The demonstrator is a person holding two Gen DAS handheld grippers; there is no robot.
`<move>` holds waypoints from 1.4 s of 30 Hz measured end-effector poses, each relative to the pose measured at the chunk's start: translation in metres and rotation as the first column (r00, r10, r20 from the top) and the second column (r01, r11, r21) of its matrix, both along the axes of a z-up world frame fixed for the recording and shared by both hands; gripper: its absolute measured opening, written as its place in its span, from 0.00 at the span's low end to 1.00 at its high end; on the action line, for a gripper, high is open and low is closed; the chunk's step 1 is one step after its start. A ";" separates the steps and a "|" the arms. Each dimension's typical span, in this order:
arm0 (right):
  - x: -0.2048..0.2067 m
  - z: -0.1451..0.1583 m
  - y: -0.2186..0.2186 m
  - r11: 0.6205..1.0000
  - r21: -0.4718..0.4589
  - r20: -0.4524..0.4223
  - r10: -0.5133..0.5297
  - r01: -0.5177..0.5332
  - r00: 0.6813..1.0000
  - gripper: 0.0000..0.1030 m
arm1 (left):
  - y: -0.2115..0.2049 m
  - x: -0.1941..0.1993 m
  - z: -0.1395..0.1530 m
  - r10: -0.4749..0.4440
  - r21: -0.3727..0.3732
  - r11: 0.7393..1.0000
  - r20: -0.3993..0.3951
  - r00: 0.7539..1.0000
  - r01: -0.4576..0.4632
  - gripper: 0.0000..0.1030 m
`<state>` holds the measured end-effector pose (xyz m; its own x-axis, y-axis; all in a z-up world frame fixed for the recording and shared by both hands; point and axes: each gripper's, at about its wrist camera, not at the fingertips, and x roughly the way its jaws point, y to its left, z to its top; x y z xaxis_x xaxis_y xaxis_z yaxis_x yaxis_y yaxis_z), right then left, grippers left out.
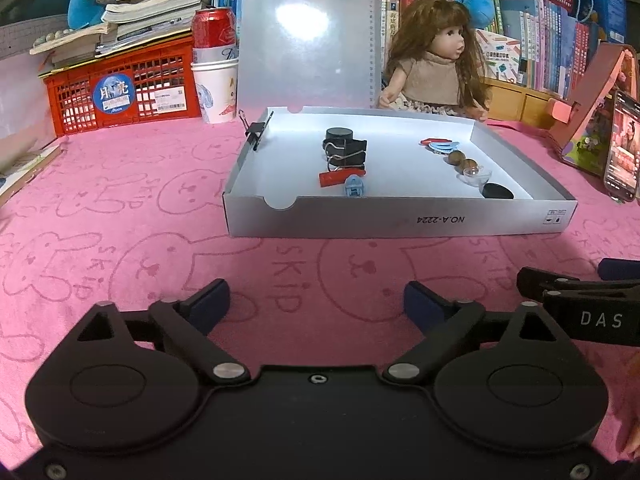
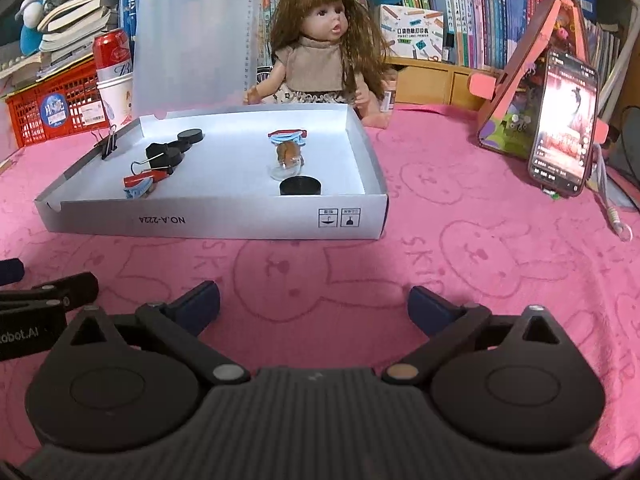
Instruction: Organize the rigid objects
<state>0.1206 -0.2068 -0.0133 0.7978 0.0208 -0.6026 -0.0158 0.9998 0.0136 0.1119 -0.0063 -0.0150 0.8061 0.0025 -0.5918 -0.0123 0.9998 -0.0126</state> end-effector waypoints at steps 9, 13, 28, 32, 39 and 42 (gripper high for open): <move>0.000 0.001 -0.001 1.000 0.005 -0.001 0.002 -0.002 1.000 1.00 | -0.002 0.003 -0.002 0.009 0.017 1.000 -0.016 1.000 -0.009 1.00; 0.000 0.001 -0.001 1.000 -0.001 -0.002 0.002 -0.002 1.000 1.00 | -0.002 0.003 -0.002 0.009 0.018 1.000 -0.016 1.000 -0.009 1.00; 0.000 0.000 -0.001 1.000 0.000 -0.002 0.002 -0.002 1.000 1.00 | -0.003 0.003 -0.002 0.009 0.020 1.000 -0.017 1.000 -0.008 1.00; 0.000 0.000 -0.001 1.000 0.000 -0.002 0.002 -0.002 1.000 1.00 | -0.003 0.003 -0.002 0.009 0.020 1.000 -0.017 1.000 -0.008 1.00; 0.000 0.000 -0.001 1.000 0.000 -0.001 0.002 -0.002 1.000 1.00 | -0.002 0.003 -0.001 0.009 0.020 1.000 -0.018 1.000 -0.008 1.00; 0.000 0.000 -0.001 1.000 0.000 -0.002 0.002 -0.002 1.000 1.00 | -0.002 0.003 -0.001 0.009 0.020 1.000 -0.018 1.000 -0.008 1.00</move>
